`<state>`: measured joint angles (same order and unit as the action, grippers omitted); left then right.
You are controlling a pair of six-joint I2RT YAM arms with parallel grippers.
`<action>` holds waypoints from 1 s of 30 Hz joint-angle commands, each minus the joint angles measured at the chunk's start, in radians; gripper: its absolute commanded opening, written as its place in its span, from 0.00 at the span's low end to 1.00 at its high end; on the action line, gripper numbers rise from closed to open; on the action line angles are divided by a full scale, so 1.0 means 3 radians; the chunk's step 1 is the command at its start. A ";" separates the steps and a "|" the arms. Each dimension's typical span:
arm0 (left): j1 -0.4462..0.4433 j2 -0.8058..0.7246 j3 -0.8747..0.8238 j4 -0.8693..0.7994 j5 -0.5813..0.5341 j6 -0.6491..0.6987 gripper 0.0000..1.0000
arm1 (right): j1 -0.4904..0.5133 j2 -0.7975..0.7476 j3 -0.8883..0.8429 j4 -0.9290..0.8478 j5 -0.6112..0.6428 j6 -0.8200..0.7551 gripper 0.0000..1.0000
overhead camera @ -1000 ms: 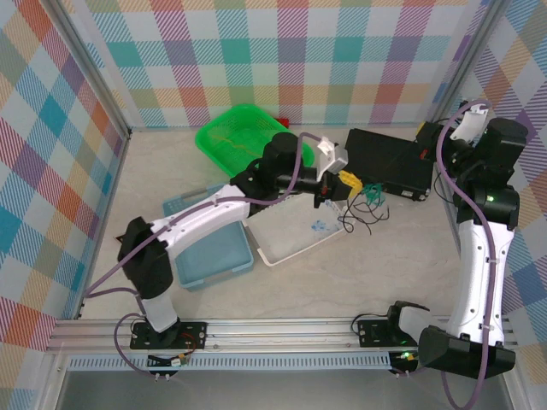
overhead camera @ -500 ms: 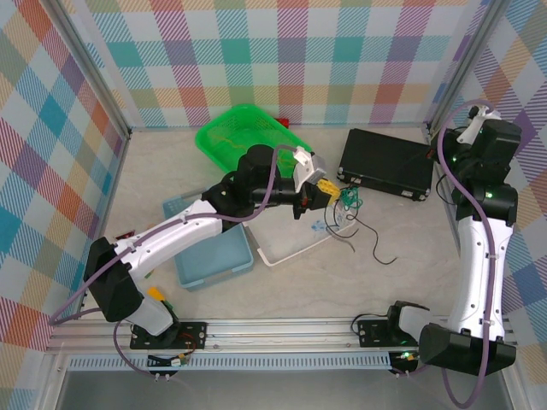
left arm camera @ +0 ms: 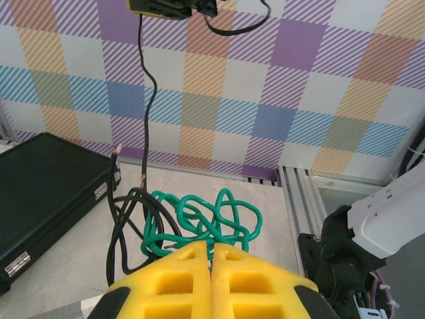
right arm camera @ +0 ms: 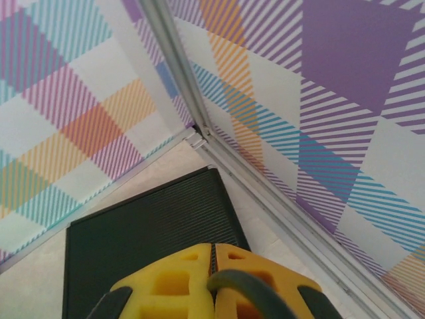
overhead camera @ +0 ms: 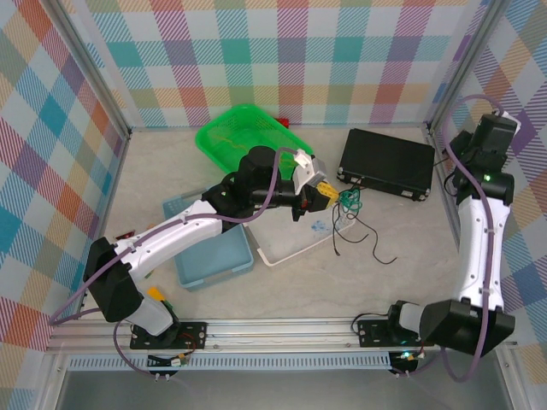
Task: Untangle the cables
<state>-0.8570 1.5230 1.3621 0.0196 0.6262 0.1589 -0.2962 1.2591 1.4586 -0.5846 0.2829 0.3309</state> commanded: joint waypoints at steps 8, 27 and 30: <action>0.0266 -0.0472 0.0312 -0.0503 -0.0148 0.0035 0.00 | -0.0158 0.0313 0.0263 -0.0031 -0.0013 0.0409 0.00; 0.1594 -0.0810 0.0960 -0.0629 -0.0271 -0.0710 0.00 | 0.0271 0.0400 0.0639 -0.0068 -0.1007 0.0508 0.00; 0.1756 -0.0767 0.1158 -0.0734 -0.0331 -0.0712 0.00 | 0.0475 0.0404 0.0672 0.0072 -0.1101 0.0551 0.00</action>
<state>-0.3672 1.2930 1.6375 -0.1974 0.5499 -0.0185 -0.1974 1.3720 1.6276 -0.6086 0.0048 0.4786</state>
